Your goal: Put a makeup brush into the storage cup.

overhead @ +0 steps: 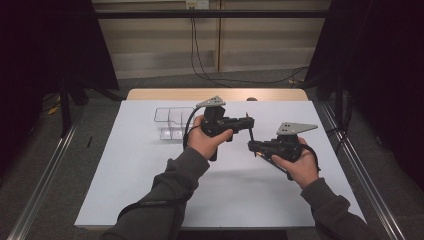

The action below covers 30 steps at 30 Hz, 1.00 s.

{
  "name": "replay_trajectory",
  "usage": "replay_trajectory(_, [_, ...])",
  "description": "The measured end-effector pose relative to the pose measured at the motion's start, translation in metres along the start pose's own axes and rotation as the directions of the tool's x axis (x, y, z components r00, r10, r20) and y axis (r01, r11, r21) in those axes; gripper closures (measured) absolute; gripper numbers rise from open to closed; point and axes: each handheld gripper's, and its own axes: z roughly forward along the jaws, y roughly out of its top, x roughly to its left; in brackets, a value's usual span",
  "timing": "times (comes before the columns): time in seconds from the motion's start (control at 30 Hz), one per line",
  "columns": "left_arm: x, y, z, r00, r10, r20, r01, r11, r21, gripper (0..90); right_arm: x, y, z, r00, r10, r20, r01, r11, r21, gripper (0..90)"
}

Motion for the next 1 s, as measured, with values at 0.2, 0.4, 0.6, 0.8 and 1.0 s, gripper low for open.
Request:
replay_trajectory(0.2, [-0.003,0.001,0.002,0.9999,0.012,-0.005,-0.013,0.9997,-0.022,83.8,0.001,0.001,0.001,0.9998,0.018,-0.005,-0.018,1.000,-0.009,84.6])
replay_trajectory(0.4, [-0.005,0.002,0.003,0.9998,0.017,-0.013,-0.018,0.9993,-0.032,83.9,0.001,0.001,0.001,0.9990,0.043,-0.014,-0.044,0.999,-0.029,84.5])
replay_trajectory(0.6, [-0.004,0.001,0.004,0.9997,0.023,-0.009,-0.023,0.9993,-0.031,83.9,0.001,0.001,0.001,0.9990,0.043,-0.016,-0.043,0.999,-0.027,84.2])
replay_trajectory(0.8, [-0.003,0.004,-0.001,0.9992,0.034,-0.021,-0.035,0.9983,-0.047,84.0,-0.001,0.000,0.000,0.9986,0.047,0.023,-0.046,0.998,-0.032,77.3])
replay_trajectory(1.0, [-0.001,0.006,-0.006,0.9987,0.039,-0.033,-0.041,0.9978,-0.053,84.0,-0.002,-0.002,-0.003,0.9986,0.027,0.045,-0.025,0.999,-0.046,63.7])
